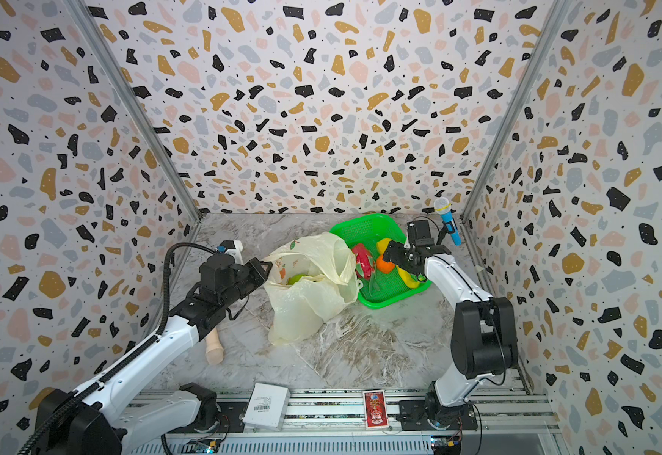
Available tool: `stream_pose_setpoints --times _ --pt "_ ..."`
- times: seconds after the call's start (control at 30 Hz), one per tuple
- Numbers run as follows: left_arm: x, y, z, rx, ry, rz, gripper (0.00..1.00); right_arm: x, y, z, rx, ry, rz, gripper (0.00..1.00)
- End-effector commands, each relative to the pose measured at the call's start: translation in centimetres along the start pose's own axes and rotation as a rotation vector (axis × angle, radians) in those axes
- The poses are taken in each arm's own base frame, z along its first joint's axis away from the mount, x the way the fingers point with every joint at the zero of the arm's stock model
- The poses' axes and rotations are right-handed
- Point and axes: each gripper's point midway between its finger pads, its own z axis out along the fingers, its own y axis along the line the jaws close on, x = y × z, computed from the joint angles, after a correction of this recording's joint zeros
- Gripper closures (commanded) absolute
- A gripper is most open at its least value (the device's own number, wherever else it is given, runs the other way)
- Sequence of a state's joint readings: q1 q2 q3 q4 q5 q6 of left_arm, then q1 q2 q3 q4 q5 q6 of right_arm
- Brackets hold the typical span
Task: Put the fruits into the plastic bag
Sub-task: 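Release the green fruit in the bag and grasp the orange in the basket, then carry the orange with the right gripper into the bag and release it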
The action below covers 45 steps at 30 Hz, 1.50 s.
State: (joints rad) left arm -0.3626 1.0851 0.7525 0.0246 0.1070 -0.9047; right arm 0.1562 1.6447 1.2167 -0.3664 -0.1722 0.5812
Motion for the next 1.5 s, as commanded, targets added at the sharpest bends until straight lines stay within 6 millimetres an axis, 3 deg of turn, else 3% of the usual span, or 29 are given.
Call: stream_pose_setpoints --times 0.0,0.33,0.47,0.7,0.8,0.9,1.0,1.07,1.17,1.27,1.37,1.47 --pt "-0.7 -0.9 -0.3 0.035 -0.026 0.015 1.00 -1.7 1.4 -0.2 -0.062 -0.032 0.046 0.13" --pt "-0.6 -0.6 -0.1 0.029 -0.027 0.016 1.00 0.0 1.1 5.7 -0.064 0.127 0.144 0.12" --pt "-0.7 -0.6 -0.1 0.030 -0.030 0.016 1.00 1.1 0.7 7.1 -0.053 0.164 0.188 0.12" --pt "-0.5 -0.6 0.0 0.034 -0.022 0.016 1.00 1.3 0.1 9.1 -0.033 0.151 0.256 0.13" --pt "-0.6 -0.6 -0.1 0.033 -0.024 0.016 1.00 1.2 -0.2 9.7 -0.020 0.150 0.268 0.18" --pt "-0.7 -0.7 -0.1 0.033 -0.026 0.017 1.00 0.9 -0.4 9.6 -0.012 0.125 0.266 0.33" --pt "-0.8 -0.7 0.0 0.032 -0.027 0.016 1.00 0.6 -0.1 8.9 -0.028 0.101 0.256 0.47" --pt "-0.8 -0.8 0.1 0.031 -0.026 0.016 1.00 0.2 0.2 8.0 -0.038 0.079 0.243 0.50" --pt "-0.8 -0.8 0.2 0.026 -0.024 0.015 1.00 -0.7 0.8 5.5 -0.054 0.025 0.206 0.50" --pt "-0.9 -0.8 0.2 0.024 -0.024 0.015 1.00 -2.1 2.1 1.7 -0.087 -0.057 0.144 0.50" --pt "-0.9 -0.8 0.1 0.022 -0.024 0.047 1.00 -3.6 5.2 -3.1 -0.148 -0.158 0.033 0.50" --pt "-0.9 -0.9 0.1 0.026 -0.023 0.045 1.00 -3.9 10.9 -8.6 -0.260 -0.270 -0.139 0.50"
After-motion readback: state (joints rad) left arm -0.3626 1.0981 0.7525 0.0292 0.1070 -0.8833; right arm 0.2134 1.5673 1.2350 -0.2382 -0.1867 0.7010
